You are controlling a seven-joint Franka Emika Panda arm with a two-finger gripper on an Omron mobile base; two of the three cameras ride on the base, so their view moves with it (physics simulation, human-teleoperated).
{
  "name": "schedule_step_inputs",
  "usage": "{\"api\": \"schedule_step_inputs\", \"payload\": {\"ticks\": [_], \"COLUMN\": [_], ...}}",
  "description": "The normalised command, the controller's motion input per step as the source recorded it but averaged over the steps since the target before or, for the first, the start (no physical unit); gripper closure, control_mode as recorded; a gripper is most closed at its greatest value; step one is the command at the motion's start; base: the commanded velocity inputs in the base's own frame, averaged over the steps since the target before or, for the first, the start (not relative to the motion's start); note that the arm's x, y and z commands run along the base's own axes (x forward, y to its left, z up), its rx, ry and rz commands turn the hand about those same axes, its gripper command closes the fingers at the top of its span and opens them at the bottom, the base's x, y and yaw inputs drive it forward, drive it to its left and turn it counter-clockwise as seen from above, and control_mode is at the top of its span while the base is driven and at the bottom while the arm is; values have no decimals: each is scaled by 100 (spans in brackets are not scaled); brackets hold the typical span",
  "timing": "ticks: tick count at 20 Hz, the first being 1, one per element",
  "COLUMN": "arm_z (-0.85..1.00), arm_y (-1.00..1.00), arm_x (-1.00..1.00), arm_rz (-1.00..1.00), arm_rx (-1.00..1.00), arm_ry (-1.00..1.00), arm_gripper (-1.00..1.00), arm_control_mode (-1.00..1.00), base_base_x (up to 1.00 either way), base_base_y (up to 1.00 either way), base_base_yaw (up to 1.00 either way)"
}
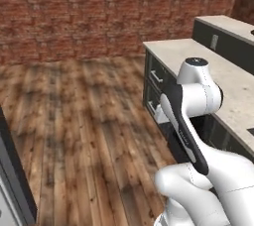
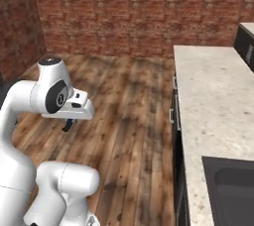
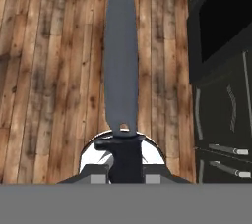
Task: Retrieve the butter from the fridge and place it on a plate on the dining table. Then retrieve the butter knife by the fridge and place it near the plate.
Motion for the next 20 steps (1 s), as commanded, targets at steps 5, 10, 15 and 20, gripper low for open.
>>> {"api": "schedule_step_inputs", "payload": {"ticks": [5,10,15,20], "arm_z": [0,0,0,0], "arm_y": [0,0,0,0], "arm_x": [0,0,0,0], "arm_rz": [0,0,0,0], "arm_rx": [0,0,0,0], "arm_ry": [0,0,0,0], "arm_gripper": [100,100,100,100], "arm_control_mode": [100,100,100,100], "base_base_x": [100,100,100,100], "base_base_y": [0,-6,1,15], "base_base_yaw": [4,6,0,-15]}}
